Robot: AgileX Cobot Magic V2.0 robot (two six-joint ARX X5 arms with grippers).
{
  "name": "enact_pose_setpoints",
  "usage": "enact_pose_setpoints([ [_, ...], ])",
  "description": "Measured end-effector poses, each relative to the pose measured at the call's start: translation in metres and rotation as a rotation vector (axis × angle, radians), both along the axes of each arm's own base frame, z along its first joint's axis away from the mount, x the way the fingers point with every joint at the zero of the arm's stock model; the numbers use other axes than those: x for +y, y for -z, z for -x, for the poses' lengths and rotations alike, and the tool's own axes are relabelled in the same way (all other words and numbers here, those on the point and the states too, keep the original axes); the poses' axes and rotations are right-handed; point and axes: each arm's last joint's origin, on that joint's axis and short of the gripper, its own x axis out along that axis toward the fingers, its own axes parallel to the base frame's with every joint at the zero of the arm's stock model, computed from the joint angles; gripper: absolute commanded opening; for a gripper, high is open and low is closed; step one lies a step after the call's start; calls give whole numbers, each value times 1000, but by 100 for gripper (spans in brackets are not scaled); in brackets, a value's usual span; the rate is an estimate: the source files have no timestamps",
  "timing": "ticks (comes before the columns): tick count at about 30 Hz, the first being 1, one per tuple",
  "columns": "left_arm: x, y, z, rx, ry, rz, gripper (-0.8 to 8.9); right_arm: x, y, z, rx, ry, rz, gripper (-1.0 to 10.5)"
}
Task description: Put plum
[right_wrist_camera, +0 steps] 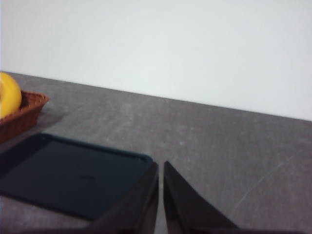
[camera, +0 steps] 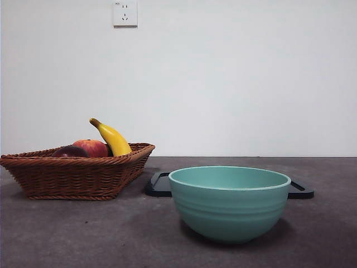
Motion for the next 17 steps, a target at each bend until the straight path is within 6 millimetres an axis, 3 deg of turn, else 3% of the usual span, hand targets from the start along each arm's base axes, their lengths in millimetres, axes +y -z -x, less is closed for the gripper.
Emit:
enact_pose_setpoints([
  [9, 0, 0, 0, 0, 0, 0, 7, -2, 38, -1, 50, 54, -44, 8],
  [17, 0, 0, 0, 0, 0, 0, 7, -3, 45, -1, 124, 108, -62, 8],
])
